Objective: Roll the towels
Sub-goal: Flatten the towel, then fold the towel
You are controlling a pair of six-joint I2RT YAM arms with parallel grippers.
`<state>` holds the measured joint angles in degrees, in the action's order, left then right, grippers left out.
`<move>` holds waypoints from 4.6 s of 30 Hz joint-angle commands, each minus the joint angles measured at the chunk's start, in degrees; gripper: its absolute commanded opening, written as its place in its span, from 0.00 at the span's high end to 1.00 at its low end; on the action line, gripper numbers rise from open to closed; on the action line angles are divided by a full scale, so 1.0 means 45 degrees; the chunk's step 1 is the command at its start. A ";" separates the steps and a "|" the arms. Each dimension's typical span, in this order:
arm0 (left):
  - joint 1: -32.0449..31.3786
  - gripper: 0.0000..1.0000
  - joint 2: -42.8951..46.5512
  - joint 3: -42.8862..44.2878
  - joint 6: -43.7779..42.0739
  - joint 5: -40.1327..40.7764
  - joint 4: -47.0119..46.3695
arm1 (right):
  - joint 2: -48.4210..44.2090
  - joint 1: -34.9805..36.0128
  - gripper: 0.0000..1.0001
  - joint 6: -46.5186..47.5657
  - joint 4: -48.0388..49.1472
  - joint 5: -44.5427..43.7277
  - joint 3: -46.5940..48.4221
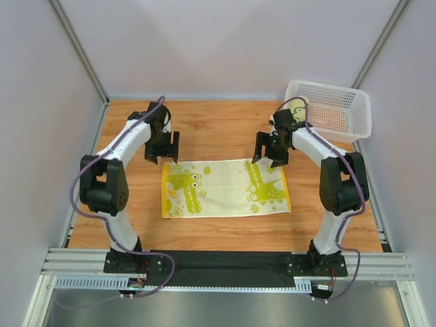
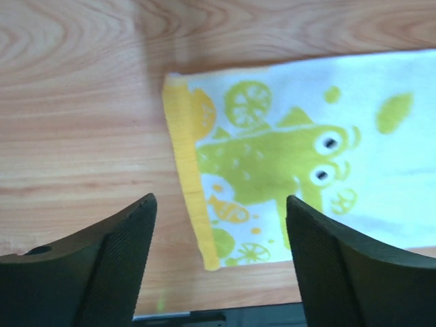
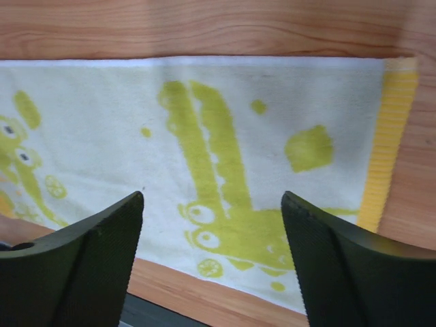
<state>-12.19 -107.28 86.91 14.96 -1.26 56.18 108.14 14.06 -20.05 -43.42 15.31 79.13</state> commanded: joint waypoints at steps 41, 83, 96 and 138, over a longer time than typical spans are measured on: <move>0.1849 0.01 0.7045 -1.7321 -0.4280 0.0610 -2.6661 | -0.9538 0.1347 0.00 0.0180 0.2793 -0.1471 -0.4674; 0.1868 0.00 0.7415 -1.6814 -0.3735 0.1803 -2.5122 | -0.8484 0.1367 0.00 0.0511 0.2383 -0.1936 -0.4969; 0.1536 0.00 1.1576 -1.5786 -0.4397 0.1045 -1.8561 | -0.5204 -0.0388 0.00 -0.0073 -0.0410 -0.3795 -0.3502; -0.0123 0.01 0.8233 -0.9356 -0.9950 -0.9976 -1.0663 | -0.2333 0.1600 0.00 -0.2046 0.0449 -0.0063 0.2060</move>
<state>-11.90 -74.61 39.90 -33.23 -43.00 16.32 96.97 18.39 -25.19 -41.87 15.77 82.83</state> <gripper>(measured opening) 0.993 0.998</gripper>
